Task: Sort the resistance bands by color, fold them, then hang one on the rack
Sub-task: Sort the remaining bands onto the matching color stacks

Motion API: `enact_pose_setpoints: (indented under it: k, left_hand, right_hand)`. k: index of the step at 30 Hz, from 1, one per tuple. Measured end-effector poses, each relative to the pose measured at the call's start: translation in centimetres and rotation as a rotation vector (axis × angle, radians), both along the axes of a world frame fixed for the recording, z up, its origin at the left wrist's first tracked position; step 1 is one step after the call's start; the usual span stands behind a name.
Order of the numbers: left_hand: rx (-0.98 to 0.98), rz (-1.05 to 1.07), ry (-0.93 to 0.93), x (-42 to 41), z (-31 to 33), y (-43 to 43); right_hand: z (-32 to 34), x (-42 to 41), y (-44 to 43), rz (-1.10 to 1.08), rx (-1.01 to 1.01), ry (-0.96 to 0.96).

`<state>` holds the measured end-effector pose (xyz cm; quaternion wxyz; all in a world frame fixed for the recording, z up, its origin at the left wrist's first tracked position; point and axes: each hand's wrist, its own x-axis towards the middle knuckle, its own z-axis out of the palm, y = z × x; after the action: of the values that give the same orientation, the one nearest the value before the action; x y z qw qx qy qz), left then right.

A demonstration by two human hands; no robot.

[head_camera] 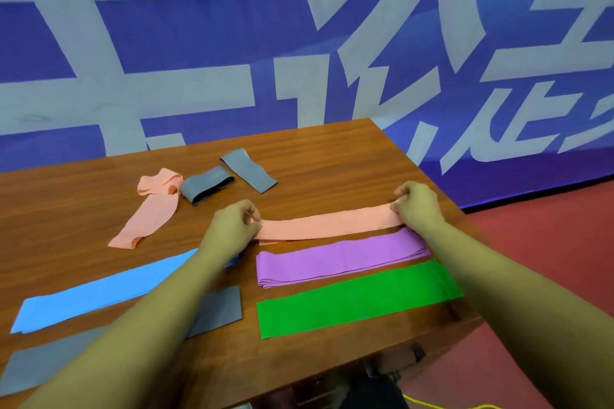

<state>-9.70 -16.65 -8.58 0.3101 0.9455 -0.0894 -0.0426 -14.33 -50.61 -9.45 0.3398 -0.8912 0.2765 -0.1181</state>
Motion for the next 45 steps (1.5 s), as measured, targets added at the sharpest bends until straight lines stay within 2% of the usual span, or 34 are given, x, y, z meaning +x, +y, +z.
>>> enact_pose_setpoints:
  k: [8, 11, 15, 18, 27, 32, 38, 42, 45]
  left_hand:
    - [0.027, -0.018, -0.075, 0.3, -2.0, -0.8]
    - [0.097, -0.067, -0.138, 0.2, -2.7, -1.1]
    - [0.162, -0.083, -0.267, 0.1, -3.2, -1.0]
    - [0.158, -0.062, -0.280, 0.3, -2.8, -0.1]
    - [0.158, 0.105, -0.258, 3.5, -1.4, 7.0]
    - [0.157, 0.178, -0.291, 7.6, -1.2, 9.0]
    - [0.257, 0.096, -0.165, 12.4, -2.2, 10.4]
    - [0.384, 0.067, -0.261, 13.1, -3.0, 10.6]
    - [0.232, 0.041, -0.350, 12.9, -2.9, 11.1]
  right_hand:
    - [-1.6, 0.0, -0.3, 0.007, -0.035, -0.132]
    - [-1.8, 0.1, -0.2, 0.015, -0.060, -0.107]
    - [-1.6, 0.1, 0.1, 0.040, -0.239, -0.019]
    - [-0.5, 0.5, 1.7, 0.059, -0.342, -0.012]
    - [0.6, 5.1, 14.3, 0.443, -0.184, 0.044]
    - [0.6, 9.5, 19.6, 0.528, -0.220, 0.040]
    - [-0.7, 14.1, 24.9, 0.634, -0.277, 0.002]
    - [-2.2, 15.7, 26.8, 0.671, -0.272, -0.002]
    - [-2.7, 16.3, 26.9, 0.648, -0.238, -0.081]
